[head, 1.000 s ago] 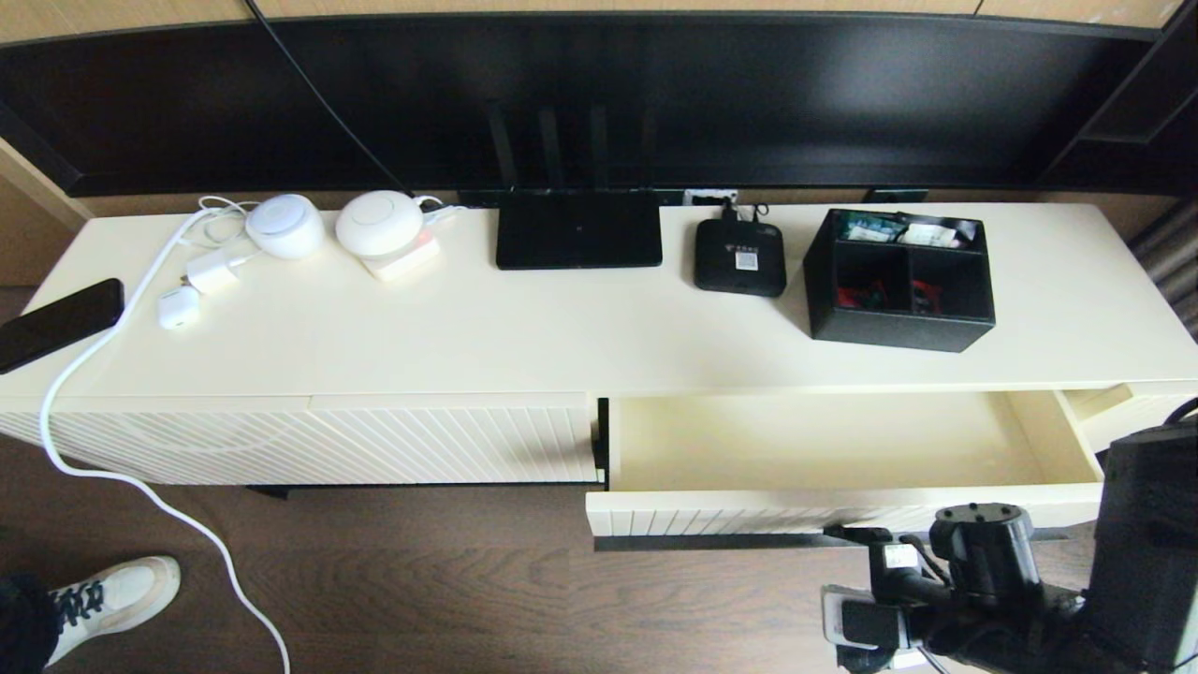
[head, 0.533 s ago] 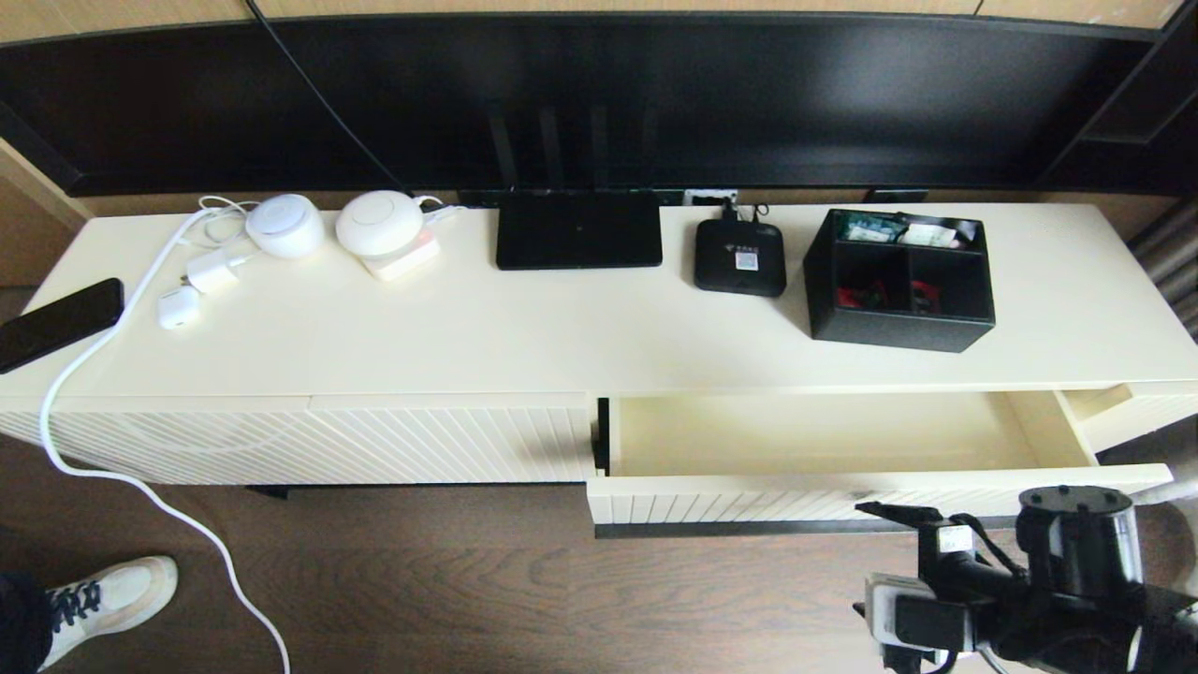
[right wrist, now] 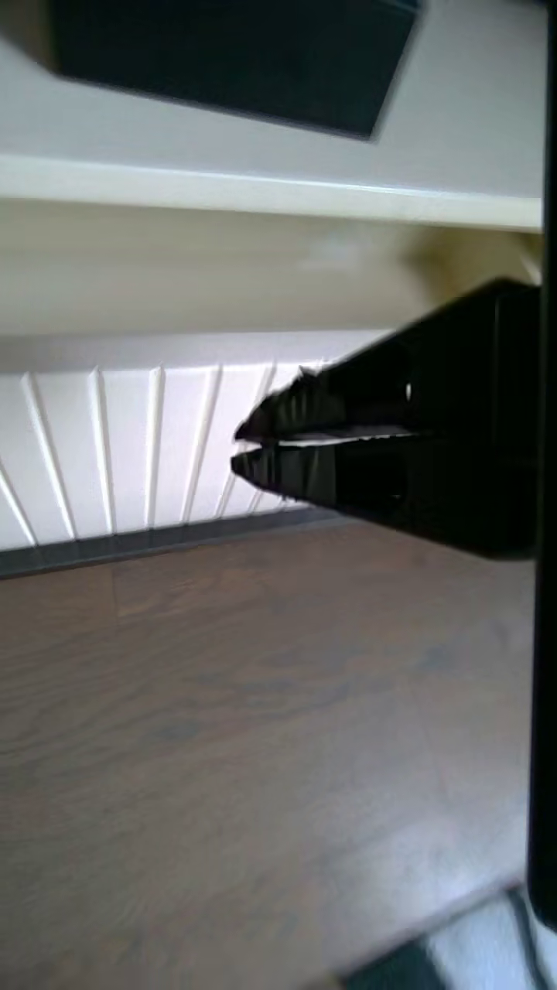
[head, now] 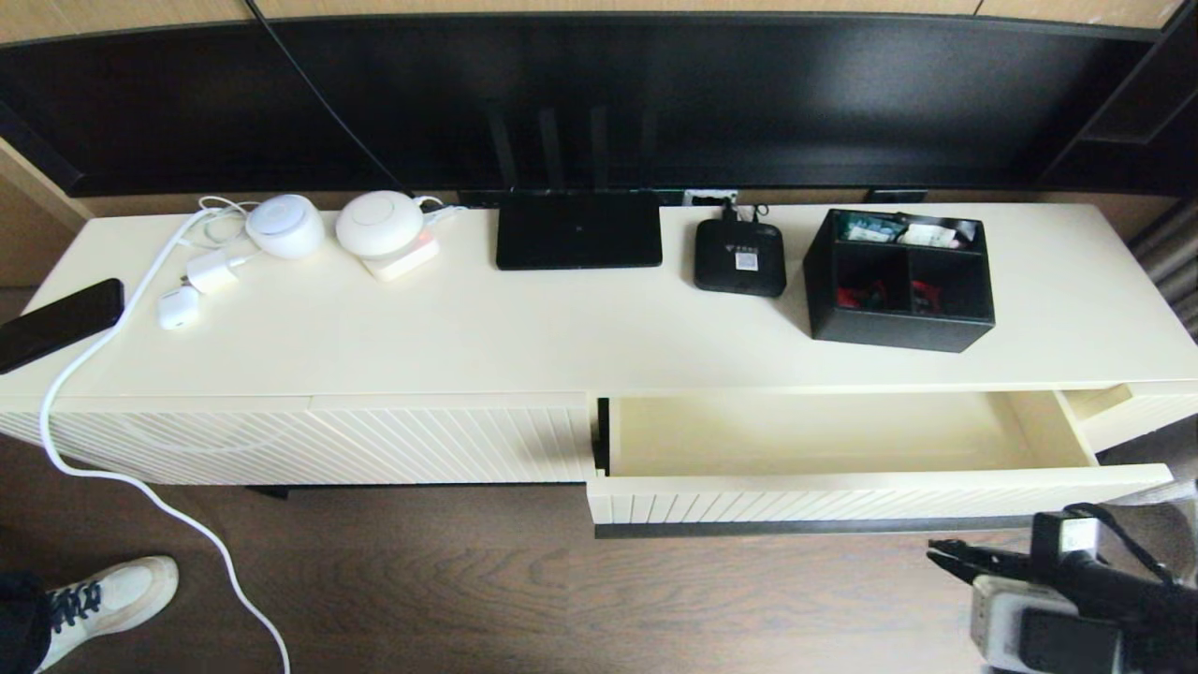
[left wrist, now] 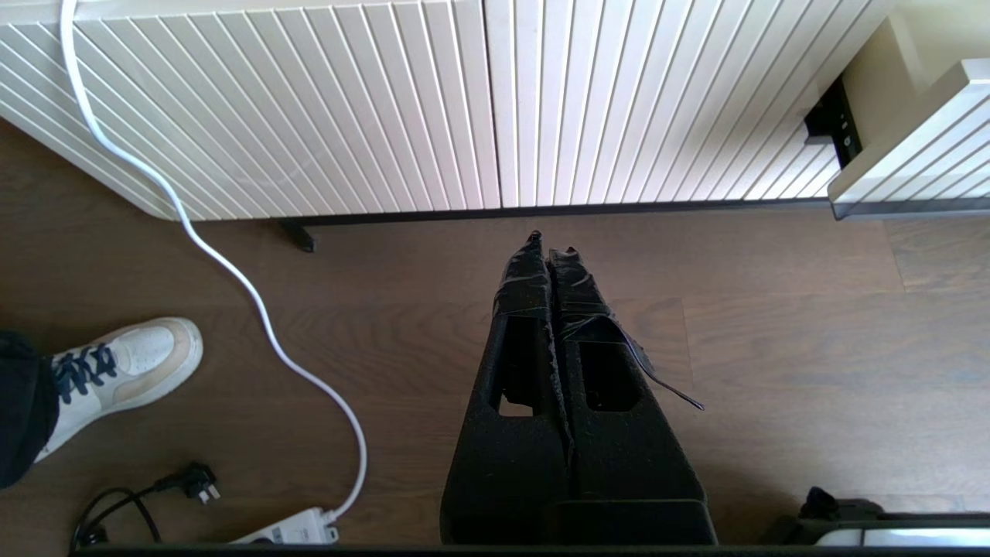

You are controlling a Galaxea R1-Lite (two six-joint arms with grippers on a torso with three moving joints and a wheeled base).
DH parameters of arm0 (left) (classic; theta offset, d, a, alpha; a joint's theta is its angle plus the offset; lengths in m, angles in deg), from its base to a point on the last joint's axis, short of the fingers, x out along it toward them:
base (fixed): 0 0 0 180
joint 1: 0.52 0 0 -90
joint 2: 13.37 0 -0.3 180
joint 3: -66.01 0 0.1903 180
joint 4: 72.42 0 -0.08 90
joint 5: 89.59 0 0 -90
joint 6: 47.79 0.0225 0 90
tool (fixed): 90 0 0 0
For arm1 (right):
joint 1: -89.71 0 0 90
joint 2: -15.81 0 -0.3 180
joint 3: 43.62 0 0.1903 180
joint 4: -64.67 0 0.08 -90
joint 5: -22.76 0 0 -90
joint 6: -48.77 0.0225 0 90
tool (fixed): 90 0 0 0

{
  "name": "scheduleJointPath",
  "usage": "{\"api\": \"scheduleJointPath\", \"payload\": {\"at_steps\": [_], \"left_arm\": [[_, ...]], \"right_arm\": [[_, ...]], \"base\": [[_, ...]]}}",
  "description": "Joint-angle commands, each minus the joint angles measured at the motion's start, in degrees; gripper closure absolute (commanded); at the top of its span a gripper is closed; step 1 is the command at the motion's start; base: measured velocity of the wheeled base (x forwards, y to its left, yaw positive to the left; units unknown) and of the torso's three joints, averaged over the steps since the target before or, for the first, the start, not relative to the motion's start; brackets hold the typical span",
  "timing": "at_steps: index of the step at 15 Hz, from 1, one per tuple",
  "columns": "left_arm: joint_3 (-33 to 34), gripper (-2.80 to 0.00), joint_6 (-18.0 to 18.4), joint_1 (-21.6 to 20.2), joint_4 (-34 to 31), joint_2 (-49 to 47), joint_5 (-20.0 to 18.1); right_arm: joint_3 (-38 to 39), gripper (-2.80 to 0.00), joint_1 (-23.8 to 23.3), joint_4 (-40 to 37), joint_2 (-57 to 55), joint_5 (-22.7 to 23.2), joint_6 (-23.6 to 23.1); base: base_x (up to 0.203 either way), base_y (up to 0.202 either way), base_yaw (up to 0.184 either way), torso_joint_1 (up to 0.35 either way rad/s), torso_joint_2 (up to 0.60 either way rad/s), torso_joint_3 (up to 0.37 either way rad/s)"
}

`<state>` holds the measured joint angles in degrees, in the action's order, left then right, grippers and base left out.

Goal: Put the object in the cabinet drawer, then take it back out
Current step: Open the drawer

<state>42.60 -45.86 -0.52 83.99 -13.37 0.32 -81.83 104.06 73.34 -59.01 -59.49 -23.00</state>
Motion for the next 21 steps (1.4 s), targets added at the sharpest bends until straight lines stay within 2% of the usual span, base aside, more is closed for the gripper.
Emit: {"api": "scheduleJointPath", "payload": {"at_steps": [1, 3, 6, 8, 11, 13, 15, 21], "left_arm": [[-0.02, 0.00, 0.01, 0.00, -0.04, -0.09, 0.01], [-0.04, 0.00, 0.01, 0.00, 0.04, -0.09, 0.01], [0.01, 0.00, 0.01, 0.00, 0.01, -0.02, 0.01], [0.05, 0.00, 0.01, 0.00, -0.04, -0.08, 0.01], [0.02, 0.00, 0.01, 0.00, -0.01, -0.08, 0.01], [0.04, 0.00, 0.01, 0.00, -0.04, -0.09, 0.01], [-0.02, 0.00, 0.01, 0.00, -0.01, -0.03, 0.01], [-0.04, 0.00, 0.01, 0.00, 0.04, -0.09, 0.01]], "right_arm": [[-6.53, 0.00, -0.44, -22.15, 12.51, -0.63, 5.79], [-15.44, 0.00, -0.69, -37.13, 15.18, -2.35, 21.58], [-25.98, 0.00, -0.76, -46.30, 8.89, -3.68, 45.41], [-29.89, 0.00, -0.77, -47.60, 2.68, -5.84, 57.25], [-35.16, 0.00, -0.47, -48.26, -6.41, -8.53, 70.45], [-38.78, 0.00, -0.08, -48.43, -12.05, -8.98, 76.04], [-42.49, 0.00, 0.03, -48.51, -16.34, -9.08, 78.64], [-51.22, 0.00, 0.06, -48.56, -23.75, -9.12, 80.02]], "base": [[0.000, 0.000, 0.000, 0.000, 0.00, 0.000], [0.000, 0.000, 0.000, 0.000, 0.00, 0.000], [0.000, 0.000, 0.000, 0.000, 0.00, 0.000], [0.000, 0.000, 0.000, 0.000, 0.00, 0.000], [0.000, 0.000, 0.000, 0.000, 0.00, 0.000], [0.000, 0.000, 0.000, 0.000, 0.00, 0.000], [0.000, 0.000, 0.000, 0.000, 0.00, 0.000], [0.000, 0.000, 0.000, 0.000, 0.00, 0.000]]}}
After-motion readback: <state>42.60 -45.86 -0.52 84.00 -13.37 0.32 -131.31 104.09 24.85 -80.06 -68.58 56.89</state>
